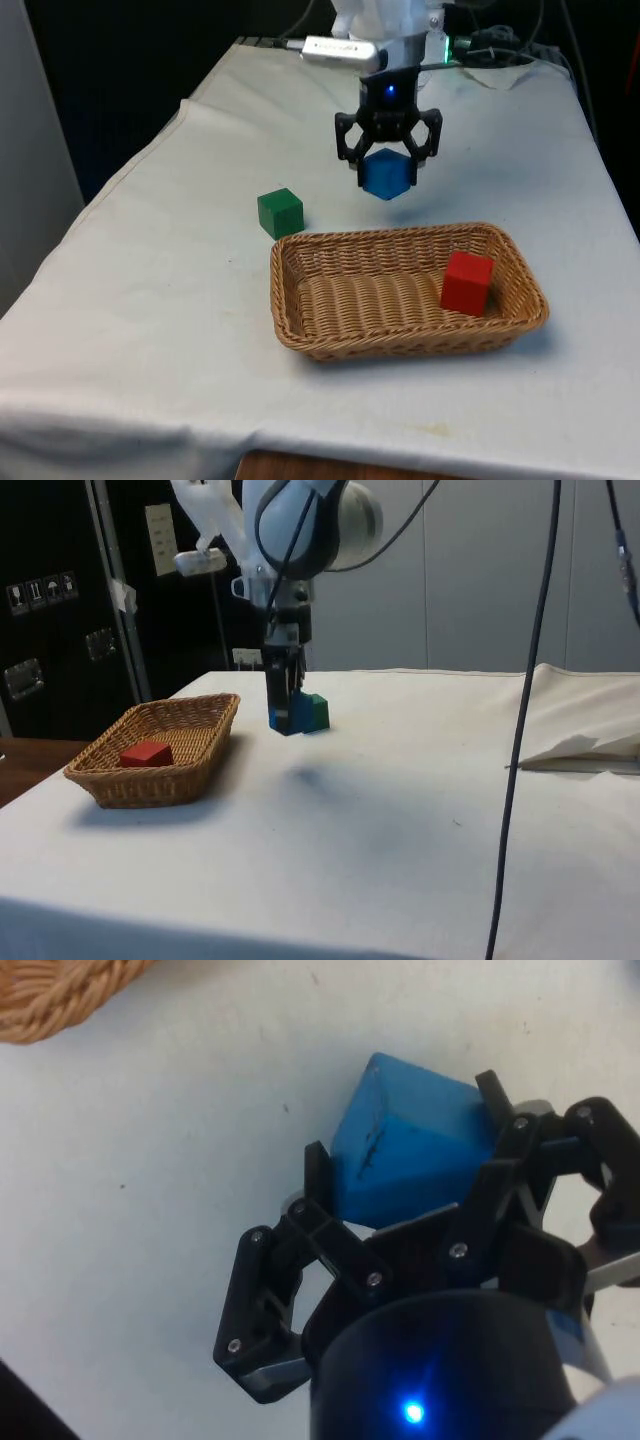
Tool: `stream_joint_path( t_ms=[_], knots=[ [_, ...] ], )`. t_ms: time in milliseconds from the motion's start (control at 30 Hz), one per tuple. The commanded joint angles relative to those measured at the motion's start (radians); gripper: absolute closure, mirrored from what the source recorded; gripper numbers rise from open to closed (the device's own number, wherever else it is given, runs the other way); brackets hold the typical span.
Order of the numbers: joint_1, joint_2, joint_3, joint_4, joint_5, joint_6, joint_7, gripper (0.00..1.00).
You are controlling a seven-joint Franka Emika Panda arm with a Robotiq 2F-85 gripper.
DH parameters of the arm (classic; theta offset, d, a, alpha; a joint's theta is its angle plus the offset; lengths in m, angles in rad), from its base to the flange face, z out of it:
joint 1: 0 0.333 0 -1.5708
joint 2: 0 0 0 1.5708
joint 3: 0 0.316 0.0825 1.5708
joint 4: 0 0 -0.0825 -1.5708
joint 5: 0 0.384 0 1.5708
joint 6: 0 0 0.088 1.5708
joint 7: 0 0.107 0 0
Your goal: Pick up exactly two blocks and place them into the basket.
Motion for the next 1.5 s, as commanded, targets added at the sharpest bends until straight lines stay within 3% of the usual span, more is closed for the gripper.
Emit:
stream_joint_path(
  t_ms=[0, 333, 500, 533, 567, 800, 833, 867, 1067, 1133, 1167, 1400, 1433, 1467],
  knots=[
    [0.009, -0.014, -0.014, 0.001, -0.025, -0.016, 0.016, 0.57],
    [-0.002, -0.067, -0.014, 0.042, -0.034, -0.093, -0.007, 0.57],
    [-0.012, -0.074, -0.021, 0.095, -0.015, -0.153, -0.046, 0.57],
    [-0.005, -0.068, -0.027, 0.093, -0.024, -0.141, -0.036, 0.57],
    [-0.013, -0.073, -0.023, 0.104, -0.011, -0.162, -0.052, 0.57],
    [-0.020, -0.063, -0.035, 0.192, 0.019, -0.244, -0.097, 0.57],
    [-0.013, -0.065, -0.041, 0.179, 0.004, -0.227, -0.083, 0.57],
    [-0.021, -0.060, -0.036, 0.205, 0.023, -0.255, -0.100, 0.57],
    [-0.025, -0.021, -0.040, 0.298, 0.039, -0.313, -0.111, 0.57],
    [-0.019, -0.024, -0.045, 0.294, 0.029, -0.306, -0.103, 0.57],
    [-0.024, -0.003, -0.040, 0.324, 0.041, -0.322, -0.110, 0.57],
    [-0.026, 0.078, -0.042, 0.428, 0.052, -0.348, -0.109, 0.57],
    [-0.020, 0.071, -0.048, 0.420, 0.043, -0.340, -0.103, 0.57],
    [-0.027, 0.101, -0.043, 0.452, 0.056, -0.348, -0.111, 0.57]
  ],
)
